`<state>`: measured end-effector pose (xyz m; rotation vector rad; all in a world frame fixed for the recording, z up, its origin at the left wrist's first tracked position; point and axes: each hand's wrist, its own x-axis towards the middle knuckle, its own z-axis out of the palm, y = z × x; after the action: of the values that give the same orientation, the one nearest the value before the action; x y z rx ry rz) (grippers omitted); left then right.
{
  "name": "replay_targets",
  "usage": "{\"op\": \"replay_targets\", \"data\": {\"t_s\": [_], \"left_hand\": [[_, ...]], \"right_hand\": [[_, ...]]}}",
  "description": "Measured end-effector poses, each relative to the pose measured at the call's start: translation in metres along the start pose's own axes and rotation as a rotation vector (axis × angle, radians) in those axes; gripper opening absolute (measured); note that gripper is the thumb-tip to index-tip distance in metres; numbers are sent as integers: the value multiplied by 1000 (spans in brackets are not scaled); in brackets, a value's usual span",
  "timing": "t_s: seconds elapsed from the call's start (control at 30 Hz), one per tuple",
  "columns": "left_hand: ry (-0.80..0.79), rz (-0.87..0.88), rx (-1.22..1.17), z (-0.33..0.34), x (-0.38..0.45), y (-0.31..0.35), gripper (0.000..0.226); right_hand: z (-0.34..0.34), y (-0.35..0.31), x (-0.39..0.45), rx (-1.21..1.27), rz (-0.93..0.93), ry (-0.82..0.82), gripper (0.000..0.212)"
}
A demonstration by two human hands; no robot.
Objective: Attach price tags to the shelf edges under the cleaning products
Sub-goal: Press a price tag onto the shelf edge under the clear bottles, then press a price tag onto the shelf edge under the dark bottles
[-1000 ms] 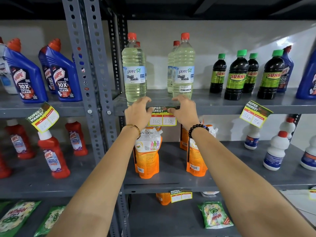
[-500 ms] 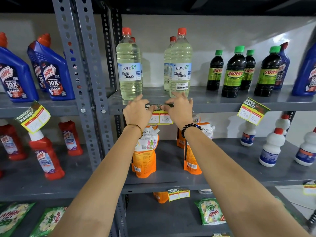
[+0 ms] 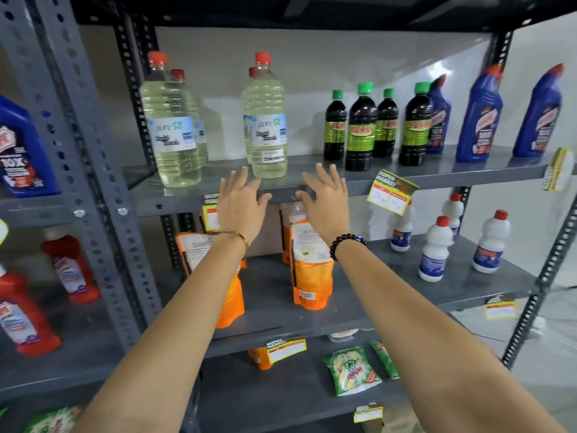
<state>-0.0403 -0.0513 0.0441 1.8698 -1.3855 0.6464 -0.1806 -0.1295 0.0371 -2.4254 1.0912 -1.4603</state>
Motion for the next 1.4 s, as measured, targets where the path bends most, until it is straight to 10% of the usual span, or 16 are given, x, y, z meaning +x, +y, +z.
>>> {"op": "replay_targets", "data": {"t_s": [0.47,1.4], "left_hand": [[-70,192,18,94,43,193,40],[-227,-53,-209,109,17,242,22]], "right_hand": [[-109,199,19,-165,130,55,35],[-160,244,46,7,0,-304,8]]}}
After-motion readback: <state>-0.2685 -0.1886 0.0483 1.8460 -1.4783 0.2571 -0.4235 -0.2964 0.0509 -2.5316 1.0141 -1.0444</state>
